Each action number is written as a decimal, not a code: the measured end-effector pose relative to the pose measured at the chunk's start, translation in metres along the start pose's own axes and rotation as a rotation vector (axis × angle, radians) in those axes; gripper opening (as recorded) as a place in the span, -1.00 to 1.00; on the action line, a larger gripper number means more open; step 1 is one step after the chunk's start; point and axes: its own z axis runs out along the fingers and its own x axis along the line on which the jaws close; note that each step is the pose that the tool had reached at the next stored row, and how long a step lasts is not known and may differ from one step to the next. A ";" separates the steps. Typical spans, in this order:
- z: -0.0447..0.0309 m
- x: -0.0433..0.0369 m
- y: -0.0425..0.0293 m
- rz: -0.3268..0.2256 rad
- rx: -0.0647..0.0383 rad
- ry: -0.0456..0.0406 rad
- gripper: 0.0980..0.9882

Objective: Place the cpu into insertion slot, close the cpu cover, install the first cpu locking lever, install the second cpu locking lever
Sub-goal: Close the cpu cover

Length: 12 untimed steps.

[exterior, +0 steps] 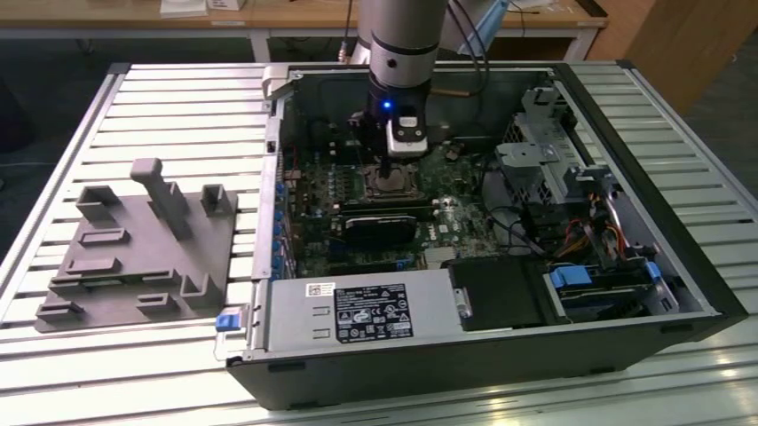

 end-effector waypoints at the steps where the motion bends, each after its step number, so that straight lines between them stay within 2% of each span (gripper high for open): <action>1: 0.0001 0.0000 0.0000 -0.012 -0.001 -0.0010 -0.98; 7: 0.0005 0.0000 0.0000 -0.078 -0.010 -0.0122 -0.98; 12: 0.0007 0.0000 0.0000 -0.134 -0.019 -0.0248 -0.98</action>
